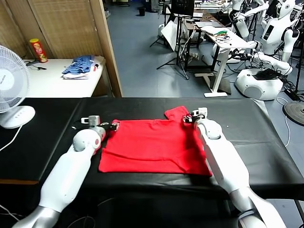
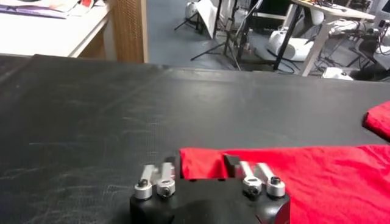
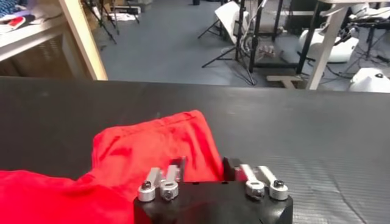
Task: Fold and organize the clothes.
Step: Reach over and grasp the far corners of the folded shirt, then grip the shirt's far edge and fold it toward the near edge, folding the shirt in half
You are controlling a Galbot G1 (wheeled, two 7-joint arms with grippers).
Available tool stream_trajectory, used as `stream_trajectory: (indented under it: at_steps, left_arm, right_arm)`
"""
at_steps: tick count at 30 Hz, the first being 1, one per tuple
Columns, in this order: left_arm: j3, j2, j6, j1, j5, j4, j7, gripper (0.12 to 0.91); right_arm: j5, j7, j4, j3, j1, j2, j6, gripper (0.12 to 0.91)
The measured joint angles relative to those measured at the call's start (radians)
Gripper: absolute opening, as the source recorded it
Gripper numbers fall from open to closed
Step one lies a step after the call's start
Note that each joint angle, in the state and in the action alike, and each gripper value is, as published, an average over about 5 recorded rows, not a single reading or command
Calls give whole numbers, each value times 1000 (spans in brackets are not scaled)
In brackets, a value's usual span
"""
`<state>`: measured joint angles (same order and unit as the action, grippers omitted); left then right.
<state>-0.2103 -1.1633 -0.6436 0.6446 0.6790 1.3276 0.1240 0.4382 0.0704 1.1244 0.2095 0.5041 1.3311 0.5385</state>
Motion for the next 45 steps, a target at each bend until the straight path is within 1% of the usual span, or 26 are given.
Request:
stream_trajectory:
  at_steps: [3,8,12,15,22,26,28,31,36,38,41,45]
  left_arm:
    - [-11,-7,4,4,-4,7,4,129]
    - [-32,3,1,24,7,44,23,128]
    - [-54,28,-7,53,27,112,29,128]
    - [-73,50,-12,87,36,185,27,128]
    - [-125,105,-15,220,45,367,38,128]
    - [-149,134,-22,300,43,454,45,128]
    - [-158,147,-26,336,39,491,48,128]
    - [-168,162,-31,382,30,542,52,128]
    - [-191,176,-36,453,3,617,53,128]
    - [-200,178,-38,481,-11,641,53,128]
    - [-213,178,-42,519,-35,667,50,128]
    - [-224,178,-48,563,-74,687,45,128]
  right_arm:
    - [25,-8,28,8,20,-6,-32,122]
    - [63,-46,100,21,63,-31,-84,122]
    - [89,-67,185,31,114,-70,-109,122]
    - [112,-67,262,41,164,-112,-108,122]
    - [134,-22,427,68,281,-195,-90,122]
    - [158,-4,512,77,343,-231,-60,122]
    - [171,18,557,78,373,-246,-34,122]
    - [186,61,629,77,416,-268,18,122]
    - [182,115,736,76,478,-293,116,122]
    - [176,126,767,77,500,-302,149,122]
    - [170,131,799,79,531,-313,185,122]
    - [165,128,824,81,568,-322,198,122]
